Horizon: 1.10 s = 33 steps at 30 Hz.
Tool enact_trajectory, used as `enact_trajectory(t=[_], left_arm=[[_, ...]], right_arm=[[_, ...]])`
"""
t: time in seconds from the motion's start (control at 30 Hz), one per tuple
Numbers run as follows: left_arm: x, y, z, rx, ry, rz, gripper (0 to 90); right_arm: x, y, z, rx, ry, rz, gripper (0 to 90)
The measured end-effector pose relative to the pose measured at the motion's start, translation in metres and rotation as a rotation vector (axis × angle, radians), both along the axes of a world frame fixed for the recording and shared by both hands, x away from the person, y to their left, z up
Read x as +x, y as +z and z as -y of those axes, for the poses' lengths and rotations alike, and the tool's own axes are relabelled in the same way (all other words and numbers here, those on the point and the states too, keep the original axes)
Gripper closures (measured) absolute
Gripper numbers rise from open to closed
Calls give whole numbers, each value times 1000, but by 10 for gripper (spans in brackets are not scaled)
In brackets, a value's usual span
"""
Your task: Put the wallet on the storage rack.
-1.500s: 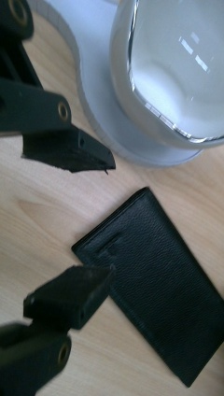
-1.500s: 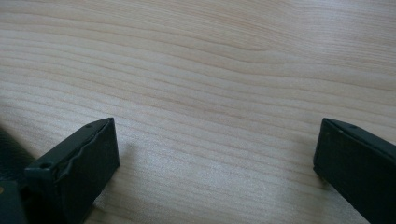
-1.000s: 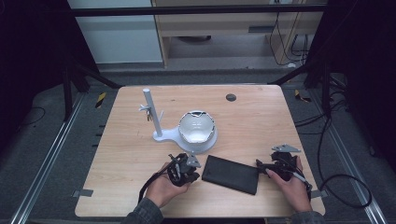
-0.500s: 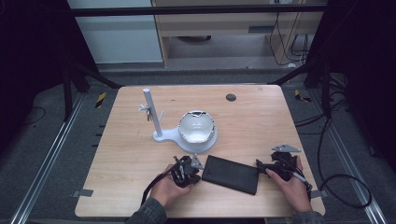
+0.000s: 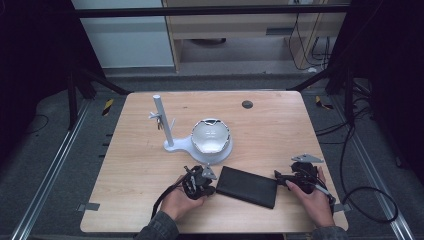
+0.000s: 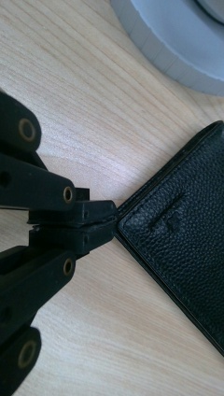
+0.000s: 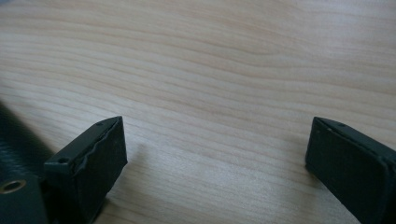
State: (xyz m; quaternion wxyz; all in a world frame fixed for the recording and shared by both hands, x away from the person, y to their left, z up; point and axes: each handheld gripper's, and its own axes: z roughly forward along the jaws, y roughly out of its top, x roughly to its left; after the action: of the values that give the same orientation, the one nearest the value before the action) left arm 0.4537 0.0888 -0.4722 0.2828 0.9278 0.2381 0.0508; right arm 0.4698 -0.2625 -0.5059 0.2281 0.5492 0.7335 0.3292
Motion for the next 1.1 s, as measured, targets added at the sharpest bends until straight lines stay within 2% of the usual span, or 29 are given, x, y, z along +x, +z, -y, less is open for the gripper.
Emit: enact_trajectory(t=[0.03, 0.07, 0.1, 0.13, 0.17, 0.2, 0.23, 0.3, 0.37, 0.53, 0.6, 0.63, 0.67, 0.73, 0.83, 0.97, 1.0, 1.03, 1.07, 1.1], left_arm=[[1, 3, 0, -26, 2, 10, 888], [1, 3, 0, -26, 2, 10, 886], [1, 6, 0, -45, 6, 19, 886], [1, 8, 1, -59, 12, 23, 884], [4, 12, 1, -101, 18, 15, 870], [4, 12, 1, -101, 18, 15, 866], [5, 14, 2, -117, 24, 14, 866], [9, 15, 4, -139, 29, 12, 865], [15, 17, 7, -169, 42, 5, 864], [23, 26, 13, -197, 50, 21, 861], [26, 29, 15, -198, 50, 27, 859], [28, 31, 17, -202, 51, 26, 859], [31, 33, 18, -207, 48, 21, 859], [37, 37, 23, -206, 44, 22, 859], [46, 44, 32, -190, 30, 30, 857], [51, 46, 39, -181, 20, 35, 857], [53, 46, 41, -178, 17, 37, 857], [55, 45, 42, -177, 16, 36, 857], [58, 45, 44, -185, 18, 39, 856], [58, 45, 44, -185, 18, 39, 856]], right_arm=[[-3, 7, -1, 1, -6, 32, 54], [-3, 7, -1, 1, -6, 32, 54], [-4, 11, -3, 1, -5, 52, 52], [-6, 17, -5, 7, 10, 71, 56], [-10, 27, -8, 25, 32, 88, 62], [-10, 27, -8, 25, 32, 88, 62], [-13, 34, -9, 21, 46, 106, 71], [-21, 45, -14, 19, 93, 121, 79], [-31, 55, -20, 23, 194, 109, 73], [-39, 69, -30, -9, 321, 70, 123], [-39, 71, -31, -19, 343, 64, 131], [-38, 76, -37, -41, 389, 43, 162], [-38, 76, -37, -41, 389, 43, 162], [-36, 81, -43, -60, 439, 21, 181], [-30, 88, -52, -112, 493, -15, 215], [-23, 93, -58, -143, 523, -43, 251], [-18, 96, -61, -176, 538, -69, 280], [-18, 96, -61, -176, 538, -69, 280], [-12, 97, -66, -207, 554, -84, 296], [-12, 97, -66, -207, 554, -84, 296]])
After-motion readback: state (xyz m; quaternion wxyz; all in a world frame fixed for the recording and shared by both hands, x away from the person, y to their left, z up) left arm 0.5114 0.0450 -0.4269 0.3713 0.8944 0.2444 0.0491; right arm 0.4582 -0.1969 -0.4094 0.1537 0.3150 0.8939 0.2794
